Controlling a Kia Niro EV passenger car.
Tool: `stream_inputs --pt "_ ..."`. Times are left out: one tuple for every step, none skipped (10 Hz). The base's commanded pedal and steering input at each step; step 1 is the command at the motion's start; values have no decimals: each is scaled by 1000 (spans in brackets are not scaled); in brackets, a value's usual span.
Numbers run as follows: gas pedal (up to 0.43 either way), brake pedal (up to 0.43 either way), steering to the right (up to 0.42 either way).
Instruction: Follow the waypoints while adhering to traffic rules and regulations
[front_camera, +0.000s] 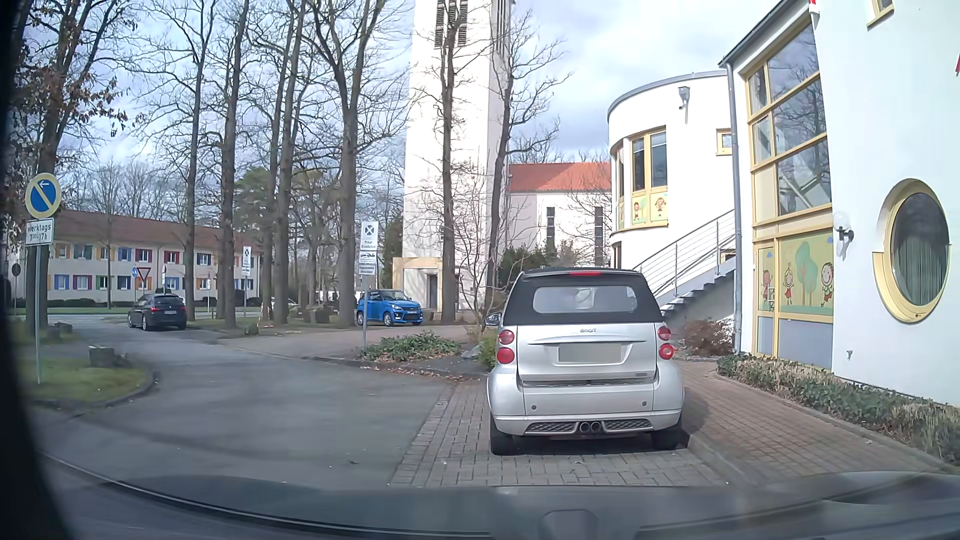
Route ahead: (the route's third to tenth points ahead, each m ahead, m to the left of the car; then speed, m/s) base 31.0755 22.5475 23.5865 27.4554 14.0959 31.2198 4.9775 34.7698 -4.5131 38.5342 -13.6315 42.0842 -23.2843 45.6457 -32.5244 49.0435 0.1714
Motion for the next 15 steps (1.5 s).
stream_inputs --pt "0 244 36" --pt "0 244 36" --pt "0 244 36" --pt "0 232 29" --pt "0 201 7" --pt "0 183 -22" --pt "0 159 -54" --pt "0 30 -80" --pt "0 0 -95" --pt "0 0 -122" --pt "0 0 -171" --pt "0 0 -248" --pt "0 0 -351" --pt "28 0 -437" --pt "87 0 -557"
